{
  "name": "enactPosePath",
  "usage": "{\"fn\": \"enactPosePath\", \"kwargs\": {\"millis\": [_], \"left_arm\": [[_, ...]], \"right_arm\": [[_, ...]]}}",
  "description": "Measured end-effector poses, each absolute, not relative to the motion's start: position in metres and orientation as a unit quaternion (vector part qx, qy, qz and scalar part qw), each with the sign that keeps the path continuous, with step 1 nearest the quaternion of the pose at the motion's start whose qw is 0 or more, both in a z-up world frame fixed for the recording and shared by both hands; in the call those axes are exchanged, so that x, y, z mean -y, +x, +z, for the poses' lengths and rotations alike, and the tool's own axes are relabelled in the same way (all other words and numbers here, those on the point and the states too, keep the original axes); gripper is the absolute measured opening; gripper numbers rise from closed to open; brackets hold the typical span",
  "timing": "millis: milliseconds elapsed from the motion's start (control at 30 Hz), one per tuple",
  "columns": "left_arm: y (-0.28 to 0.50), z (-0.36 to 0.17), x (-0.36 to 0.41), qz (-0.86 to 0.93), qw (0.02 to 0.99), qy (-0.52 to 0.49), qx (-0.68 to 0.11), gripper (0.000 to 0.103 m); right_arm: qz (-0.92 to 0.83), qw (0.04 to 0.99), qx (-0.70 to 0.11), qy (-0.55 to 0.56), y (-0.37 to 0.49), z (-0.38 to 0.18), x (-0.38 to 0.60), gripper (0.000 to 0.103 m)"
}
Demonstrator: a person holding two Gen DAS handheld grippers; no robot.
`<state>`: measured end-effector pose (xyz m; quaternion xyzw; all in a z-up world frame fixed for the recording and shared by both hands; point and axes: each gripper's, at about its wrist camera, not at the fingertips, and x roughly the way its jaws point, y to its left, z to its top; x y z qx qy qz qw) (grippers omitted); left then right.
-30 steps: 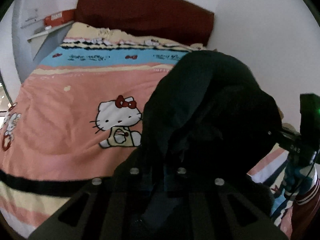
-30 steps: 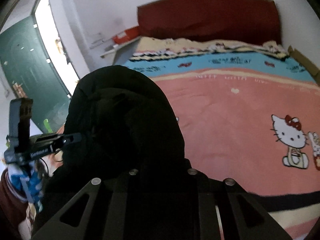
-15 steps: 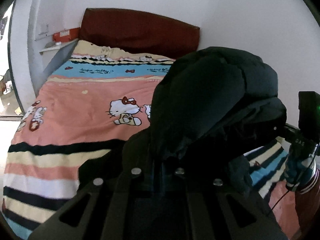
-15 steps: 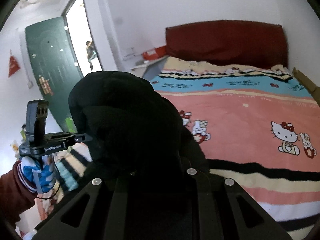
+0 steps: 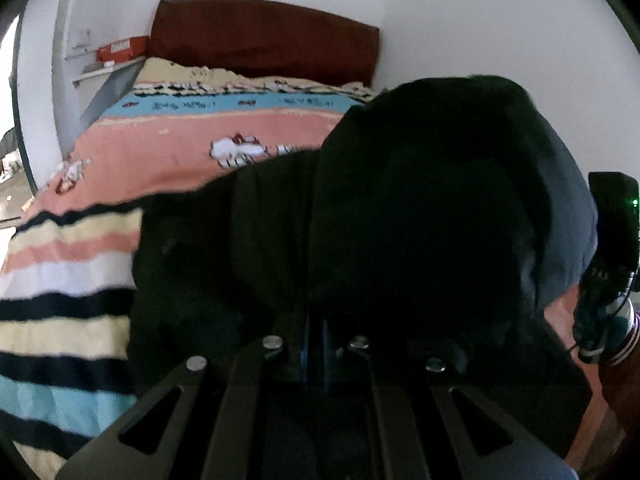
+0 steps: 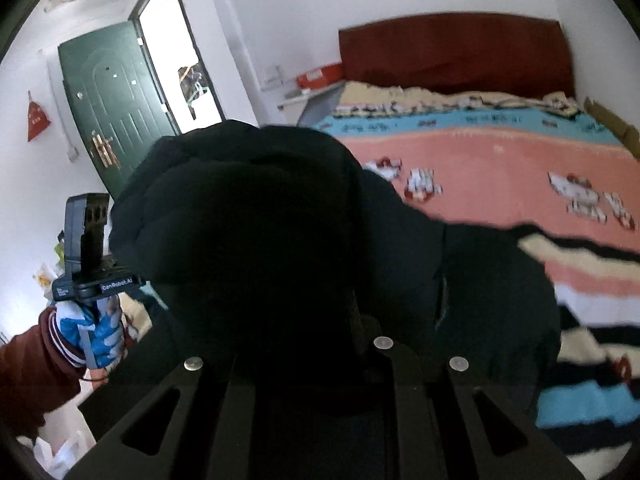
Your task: Fold large clothes
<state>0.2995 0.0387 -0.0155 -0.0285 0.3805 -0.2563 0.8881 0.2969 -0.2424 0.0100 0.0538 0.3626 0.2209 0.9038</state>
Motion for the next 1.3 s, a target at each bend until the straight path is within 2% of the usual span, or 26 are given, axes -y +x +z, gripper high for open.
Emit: {"fn": "enactPosePath", "kwargs": {"millis": [267,400,533,700,1033,1300], "left_arm": [[0.285,-0.043,-0.017,-0.268,0.883,0.012,-0.384,0.003],[0.291,-0.070,-0.011,-0.266,0.879,0.004,-0.397,0.003],[0.295,-0.078,-0.008,-0.263,0.877,0.003,-0.403,0.003],[0.298,-0.075,0.000,-0.245,0.876,0.030,-0.415,0.003],[0.302,-0.063,0.009,-0.212,0.874,0.046,-0.436,0.003],[0.298,-0.052,0.013,-0.184,0.878,0.065,-0.437,0.003]], "right_arm": [[0.214,0.900,-0.379,0.024,0.283,-0.022,0.258,0.015],[0.196,0.895,-0.401,-0.015,0.291,-0.058,0.253,0.016],[0.193,0.893,-0.407,-0.005,0.301,-0.076,0.259,0.016],[0.186,0.886,-0.424,-0.024,0.311,-0.075,0.252,0.016],[0.177,0.879,-0.442,-0.022,0.309,-0.053,0.251,0.027],[0.179,0.883,-0.434,-0.006,0.292,-0.038,0.253,0.032]]}}
